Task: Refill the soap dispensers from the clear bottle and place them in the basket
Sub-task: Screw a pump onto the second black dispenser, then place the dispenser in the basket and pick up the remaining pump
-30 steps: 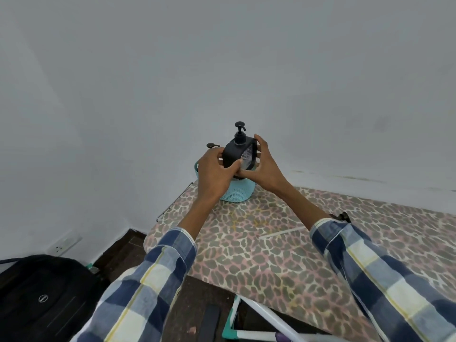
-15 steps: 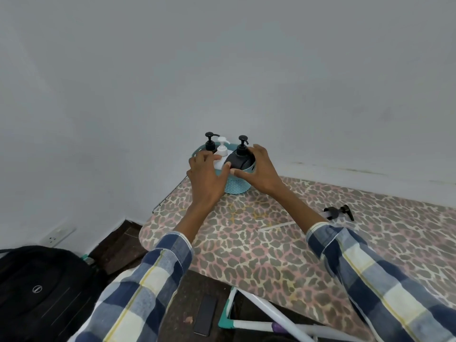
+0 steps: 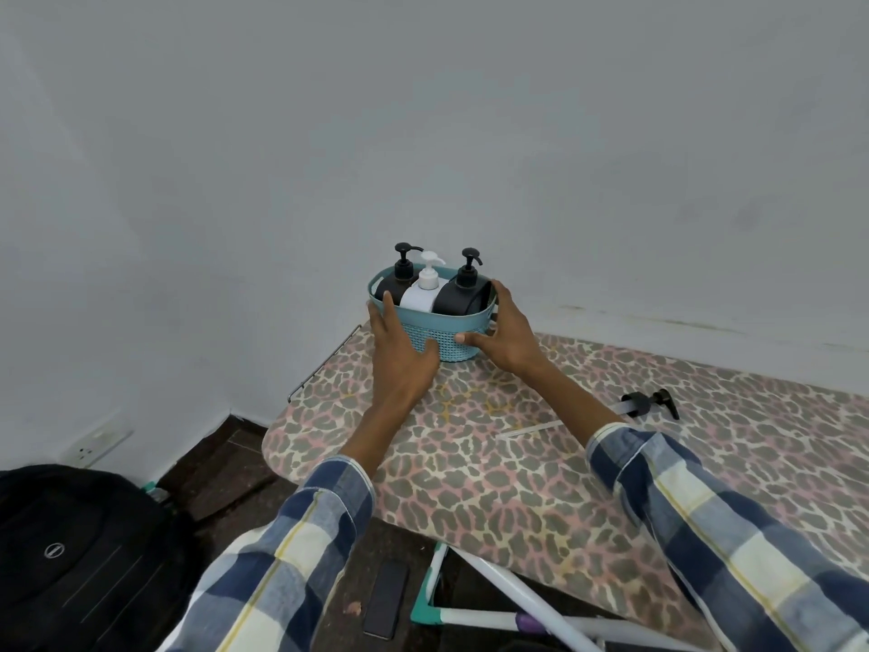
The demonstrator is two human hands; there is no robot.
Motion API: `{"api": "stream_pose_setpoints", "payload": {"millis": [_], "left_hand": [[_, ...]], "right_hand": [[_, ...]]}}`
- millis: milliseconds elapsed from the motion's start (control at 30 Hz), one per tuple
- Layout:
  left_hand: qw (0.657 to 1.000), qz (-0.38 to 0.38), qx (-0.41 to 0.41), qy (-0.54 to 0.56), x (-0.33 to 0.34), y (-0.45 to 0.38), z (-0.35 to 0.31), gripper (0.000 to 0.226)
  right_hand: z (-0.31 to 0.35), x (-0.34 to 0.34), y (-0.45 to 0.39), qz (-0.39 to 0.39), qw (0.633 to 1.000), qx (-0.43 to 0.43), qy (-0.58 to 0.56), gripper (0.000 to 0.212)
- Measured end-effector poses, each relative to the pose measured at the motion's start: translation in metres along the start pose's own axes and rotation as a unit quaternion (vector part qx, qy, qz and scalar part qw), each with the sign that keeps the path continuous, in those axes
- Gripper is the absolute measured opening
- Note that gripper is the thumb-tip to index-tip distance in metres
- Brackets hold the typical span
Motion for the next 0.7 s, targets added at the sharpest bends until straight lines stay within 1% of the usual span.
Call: {"api": "stream_pose_setpoints", "payload": {"millis": [133,233,367,400,433,467,533,567,600,700], "left_hand": [[1.0,0.013,0.001,0.006,0.002,-0.004,0.005,0.1],[1.0,0.019,0.01,0.009,0.004,0.0,0.009,0.108],[0.999,0.025,-0.006,0.043,0.008,0.013,0.0,0.111],[0.999,0.012,-0.008,0.048,0.009,0.018,-0.005,0.11],[0.999,-0.01,-0.009,0.048,0.011,0.025,-0.012,0.107],[0.998,-0.043,-0.009,0.041,0.013,0.032,-0.02,0.101],[0.994,-0.105,0.004,0.01,0.018,0.045,-0.04,0.083],[0.993,-0.112,0.02,-0.006,0.023,0.05,-0.053,0.074],[0.994,-0.1,0.042,-0.018,0.031,0.055,-0.065,0.065],[0.994,-0.006,0.108,-0.021,0.062,0.063,-0.102,0.041]], "right_hand": [[-0.006,0.002,-0.004,0.003,1.0,-0.009,-0.004,0.094],[-0.002,0.002,0.001,0.009,1.0,-0.002,-0.002,0.098],[-0.001,-0.012,0.012,0.01,0.997,0.071,0.024,0.116],[-0.003,-0.018,0.017,0.004,0.996,0.084,0.032,0.114],[-0.005,-0.025,0.021,-0.006,0.995,0.089,0.038,0.108],[-0.007,-0.033,0.027,-0.021,0.995,0.09,0.046,0.096],[-0.009,-0.053,0.043,-0.061,0.993,0.084,0.061,0.069],[-0.01,-0.064,0.052,-0.08,0.992,0.077,0.066,0.057],[-0.01,-0.074,0.062,-0.095,0.991,0.069,0.069,0.047],[-0.017,-0.106,0.092,-0.131,0.988,0.049,0.061,0.029]]}}
Point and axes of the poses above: each hand's wrist, its own y-axis away from the middle knuckle, its own x-axis out of the palm, z = x × y, the point moved 4 cm from there along -y, towards the middle knuckle, and after that the axes turned 14 degrees about x, right-handed, at the moved point
